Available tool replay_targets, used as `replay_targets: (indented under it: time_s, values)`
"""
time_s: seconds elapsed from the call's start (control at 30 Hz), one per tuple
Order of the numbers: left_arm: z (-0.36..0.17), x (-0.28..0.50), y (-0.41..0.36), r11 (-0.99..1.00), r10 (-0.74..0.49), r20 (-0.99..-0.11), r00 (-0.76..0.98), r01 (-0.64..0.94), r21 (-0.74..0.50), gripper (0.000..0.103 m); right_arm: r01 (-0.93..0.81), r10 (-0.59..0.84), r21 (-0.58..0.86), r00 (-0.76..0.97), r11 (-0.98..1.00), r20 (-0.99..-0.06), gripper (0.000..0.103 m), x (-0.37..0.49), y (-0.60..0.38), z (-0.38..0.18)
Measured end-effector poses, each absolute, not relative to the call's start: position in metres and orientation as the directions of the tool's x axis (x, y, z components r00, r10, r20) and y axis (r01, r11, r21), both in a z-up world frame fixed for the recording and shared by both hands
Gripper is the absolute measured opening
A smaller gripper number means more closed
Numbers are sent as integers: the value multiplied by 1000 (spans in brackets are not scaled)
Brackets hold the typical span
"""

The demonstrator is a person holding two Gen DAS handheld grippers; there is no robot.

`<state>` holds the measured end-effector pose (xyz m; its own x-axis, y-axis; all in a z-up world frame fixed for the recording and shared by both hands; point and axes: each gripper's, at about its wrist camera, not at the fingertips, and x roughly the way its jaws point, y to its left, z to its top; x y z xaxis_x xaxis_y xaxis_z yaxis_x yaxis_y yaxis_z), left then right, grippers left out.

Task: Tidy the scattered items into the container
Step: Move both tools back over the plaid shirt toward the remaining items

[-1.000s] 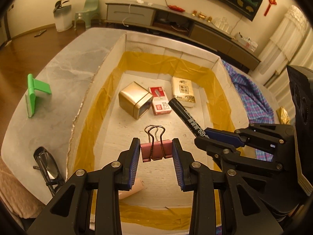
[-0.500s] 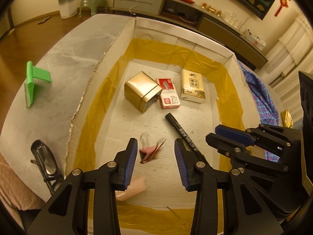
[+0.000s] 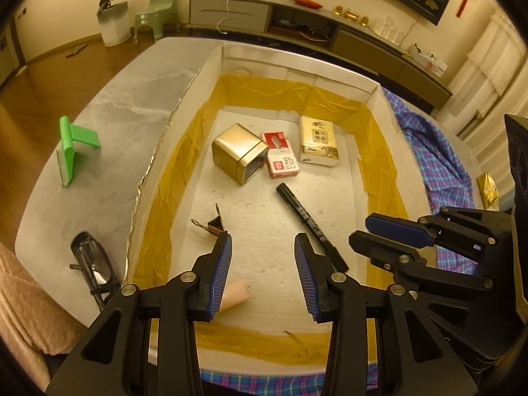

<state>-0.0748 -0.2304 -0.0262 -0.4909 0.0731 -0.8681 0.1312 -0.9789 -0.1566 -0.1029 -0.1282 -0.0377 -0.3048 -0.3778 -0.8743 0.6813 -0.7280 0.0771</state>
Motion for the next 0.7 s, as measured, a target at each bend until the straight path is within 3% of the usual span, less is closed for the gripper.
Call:
replay_targets:
  time_s: [0.7]
  values:
    - [6, -35, -189, -993, 35, -858, -512, 79, -87, 42, 673, -462, 150, -311, -724, -830, 23, -68, -85, -13]
